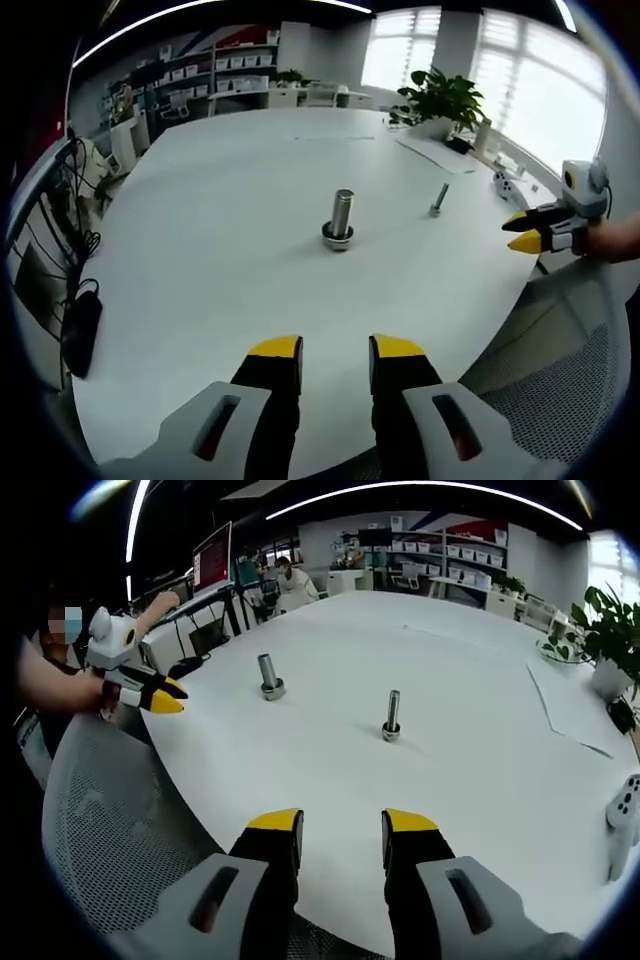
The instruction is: Place the washer onto the threaded stud by aligning its center hole with the stud, sliding it down to the base, and recovering from edge contact or off-axis alignment until the washer reaches the visible bottom stop.
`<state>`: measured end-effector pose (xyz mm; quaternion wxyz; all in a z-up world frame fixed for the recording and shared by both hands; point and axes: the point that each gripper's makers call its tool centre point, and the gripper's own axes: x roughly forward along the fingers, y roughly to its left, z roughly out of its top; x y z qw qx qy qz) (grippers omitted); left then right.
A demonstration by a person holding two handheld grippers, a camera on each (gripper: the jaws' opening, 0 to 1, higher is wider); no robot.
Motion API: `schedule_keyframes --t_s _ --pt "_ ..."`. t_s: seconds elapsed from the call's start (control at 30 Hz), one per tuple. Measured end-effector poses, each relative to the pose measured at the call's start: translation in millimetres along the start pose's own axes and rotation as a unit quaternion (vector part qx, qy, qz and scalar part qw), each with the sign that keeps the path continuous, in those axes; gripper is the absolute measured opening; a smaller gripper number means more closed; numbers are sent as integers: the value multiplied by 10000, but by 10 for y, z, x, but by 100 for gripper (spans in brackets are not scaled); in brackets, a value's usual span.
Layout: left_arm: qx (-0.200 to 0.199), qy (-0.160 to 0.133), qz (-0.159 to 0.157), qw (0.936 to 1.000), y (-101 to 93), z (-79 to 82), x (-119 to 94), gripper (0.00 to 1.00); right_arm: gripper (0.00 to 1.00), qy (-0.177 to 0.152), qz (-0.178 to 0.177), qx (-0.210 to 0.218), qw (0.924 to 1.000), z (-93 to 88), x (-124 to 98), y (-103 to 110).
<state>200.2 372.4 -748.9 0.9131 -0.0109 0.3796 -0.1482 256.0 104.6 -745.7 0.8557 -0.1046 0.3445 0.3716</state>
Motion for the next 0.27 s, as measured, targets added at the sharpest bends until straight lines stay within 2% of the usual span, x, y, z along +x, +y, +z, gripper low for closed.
schedule_keyframes --t_s 0.27 --pt "19 15 4 10000 1 -7 6 24 34 -26 -25 24 10000 4 -7 -16"
